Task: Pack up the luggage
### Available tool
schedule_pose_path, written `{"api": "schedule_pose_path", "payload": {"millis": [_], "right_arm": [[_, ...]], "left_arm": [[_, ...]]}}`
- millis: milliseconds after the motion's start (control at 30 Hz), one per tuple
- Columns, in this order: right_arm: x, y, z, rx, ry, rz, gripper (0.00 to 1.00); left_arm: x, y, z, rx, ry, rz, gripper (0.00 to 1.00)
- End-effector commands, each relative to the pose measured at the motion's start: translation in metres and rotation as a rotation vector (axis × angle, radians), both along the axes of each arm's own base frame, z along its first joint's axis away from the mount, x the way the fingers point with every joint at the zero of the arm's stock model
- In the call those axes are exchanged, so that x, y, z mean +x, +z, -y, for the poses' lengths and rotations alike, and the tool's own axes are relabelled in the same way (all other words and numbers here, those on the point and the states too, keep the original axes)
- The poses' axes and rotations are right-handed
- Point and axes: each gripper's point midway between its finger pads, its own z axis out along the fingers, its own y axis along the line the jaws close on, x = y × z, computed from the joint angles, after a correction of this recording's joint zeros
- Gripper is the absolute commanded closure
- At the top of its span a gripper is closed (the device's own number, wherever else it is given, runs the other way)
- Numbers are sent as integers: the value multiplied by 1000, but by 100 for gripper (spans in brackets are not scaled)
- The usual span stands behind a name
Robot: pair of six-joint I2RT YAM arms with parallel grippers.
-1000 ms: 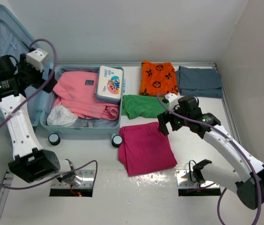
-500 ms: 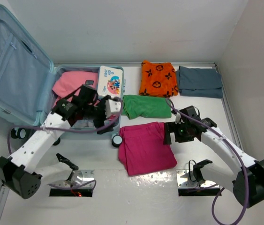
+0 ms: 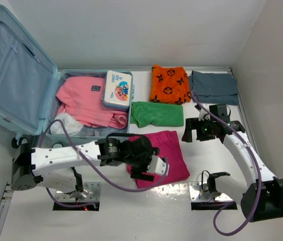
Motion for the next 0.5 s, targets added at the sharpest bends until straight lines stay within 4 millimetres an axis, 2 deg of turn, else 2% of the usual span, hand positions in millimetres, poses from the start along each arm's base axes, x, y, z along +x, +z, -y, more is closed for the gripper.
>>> {"api": "schedule_pose_path", "payload": {"millis": [0, 67, 167, 233, 300, 333, 400, 467], "right_arm": [[7, 25, -11, 78, 92, 63, 6], [7, 27, -7, 84, 88, 59, 6], [8, 28, 0, 81, 71, 69, 6], [8, 27, 8, 65, 57, 83, 6], [7, 26, 9, 59, 58, 81, 6], [9, 25, 17, 56, 25, 82, 6], [10, 25, 23, 57, -4, 79, 6], [9, 24, 24, 60, -9, 76, 6]], "left_arm": [[-19, -6, 30, -43, -3, -5, 21], [-32, -12, 42, -37, -15, -32, 21], [-37, -27, 64, -32, 11, -83, 18], [-31, -28, 86, -47, 70, -106, 15], [-26, -32, 98, -49, 142, -103, 15], [-21, -35, 106, -60, 204, -87, 15], [-13, -53, 116, -25, 331, -39, 18], [-12, -64, 120, -18, 369, -53, 20]]}}
